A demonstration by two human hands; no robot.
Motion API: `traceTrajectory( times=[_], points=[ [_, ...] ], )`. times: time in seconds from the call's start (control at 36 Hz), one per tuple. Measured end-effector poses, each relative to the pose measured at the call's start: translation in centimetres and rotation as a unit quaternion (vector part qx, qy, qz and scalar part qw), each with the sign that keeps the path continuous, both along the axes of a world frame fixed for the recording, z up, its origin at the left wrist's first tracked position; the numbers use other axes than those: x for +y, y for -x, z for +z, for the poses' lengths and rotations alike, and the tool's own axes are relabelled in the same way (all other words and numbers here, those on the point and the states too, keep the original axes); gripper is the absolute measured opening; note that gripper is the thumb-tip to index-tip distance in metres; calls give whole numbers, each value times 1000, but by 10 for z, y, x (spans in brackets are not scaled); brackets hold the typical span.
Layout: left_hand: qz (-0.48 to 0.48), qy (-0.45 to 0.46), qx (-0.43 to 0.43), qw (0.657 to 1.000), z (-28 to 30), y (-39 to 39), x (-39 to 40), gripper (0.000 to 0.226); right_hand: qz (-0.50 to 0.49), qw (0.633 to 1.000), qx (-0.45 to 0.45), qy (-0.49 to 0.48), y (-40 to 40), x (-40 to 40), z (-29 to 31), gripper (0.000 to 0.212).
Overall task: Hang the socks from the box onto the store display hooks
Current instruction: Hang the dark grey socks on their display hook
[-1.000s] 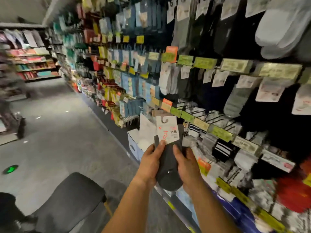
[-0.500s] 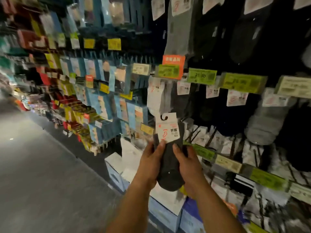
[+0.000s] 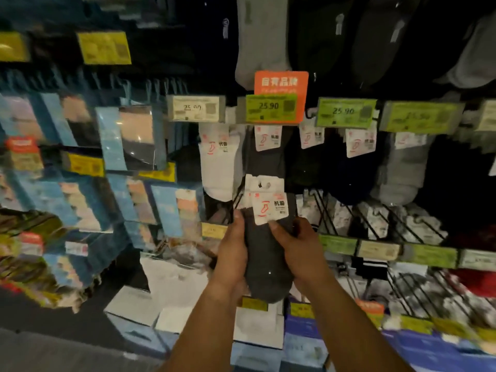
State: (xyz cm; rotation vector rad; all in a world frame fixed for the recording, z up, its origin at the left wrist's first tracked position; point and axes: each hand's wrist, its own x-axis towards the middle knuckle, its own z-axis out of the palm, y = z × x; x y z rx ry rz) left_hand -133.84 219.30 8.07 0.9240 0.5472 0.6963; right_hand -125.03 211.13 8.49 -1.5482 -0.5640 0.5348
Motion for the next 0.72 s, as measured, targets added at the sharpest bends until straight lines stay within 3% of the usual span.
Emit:
traceTrajectory(
  times=[0.08,0.17,0.25,0.36,0.5,0.72],
  points=[
    [-16,-18,3,1000,-3,1,12,33,11,999,15,-25,1,3,2,30],
    [1,-30,8,1000,-6,-2,20,20,-9,999,-19,-32,10,12,3,34],
    [6,-23,-3,1000,-6,-4,27,24,-38,998,-48,-23,16,22,7,41],
    [11,-60,7,998,-7,-1,40,26,-64,996,-67,-10,14,28,17,31],
    [21,-115,47,992,-16,4,56,29,-27,995,50,-82,8,27,38,11],
    [32,-92,81,992,-13,12,62,25,-19,992,14,-122,0,42,74,14]
  ],
)
